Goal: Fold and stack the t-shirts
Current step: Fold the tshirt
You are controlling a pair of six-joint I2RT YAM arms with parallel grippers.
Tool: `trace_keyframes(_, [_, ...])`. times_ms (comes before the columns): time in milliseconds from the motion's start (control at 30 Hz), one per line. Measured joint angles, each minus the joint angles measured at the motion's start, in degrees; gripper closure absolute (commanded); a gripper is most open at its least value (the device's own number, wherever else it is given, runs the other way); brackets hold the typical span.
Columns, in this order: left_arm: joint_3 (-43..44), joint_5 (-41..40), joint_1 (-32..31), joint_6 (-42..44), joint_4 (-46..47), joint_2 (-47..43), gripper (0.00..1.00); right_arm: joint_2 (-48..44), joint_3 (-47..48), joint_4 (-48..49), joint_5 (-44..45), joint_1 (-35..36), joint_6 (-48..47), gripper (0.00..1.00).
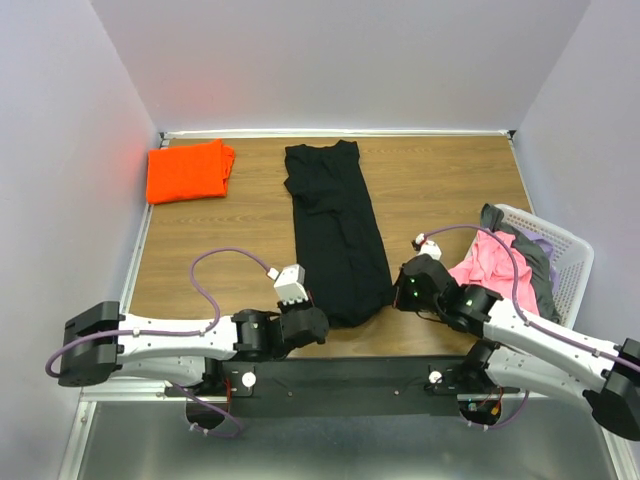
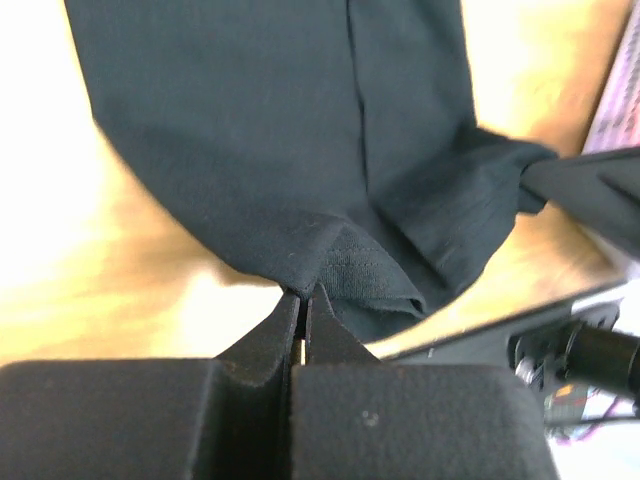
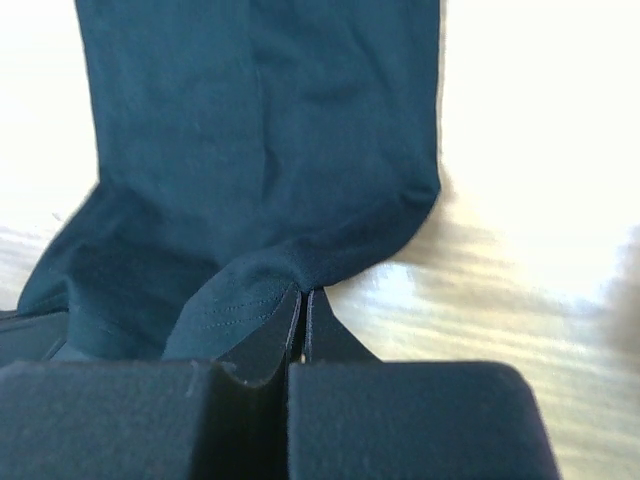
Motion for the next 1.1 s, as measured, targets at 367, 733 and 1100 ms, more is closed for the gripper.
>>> trace_keyframes(367, [-5.01, -0.87, 11.74, 11.54, 15.78, -1.99, 1.00, 9.03, 4.09, 9.25, 8.11, 0.00, -2.82, 0.98])
trace_keyframes(733, [-6.71, 4.33, 25.70, 24.20, 32.98, 2.93, 1.00, 21.33, 10.43, 20.41, 18.91, -0.55, -6.10, 0.98])
trace_keyframes(1100, [-2.73, 13.62, 38.84, 33.00, 45.72, 17.38, 1.00, 36.24, 20.15, 27.45, 21.07, -5.95, -10.01, 0.98])
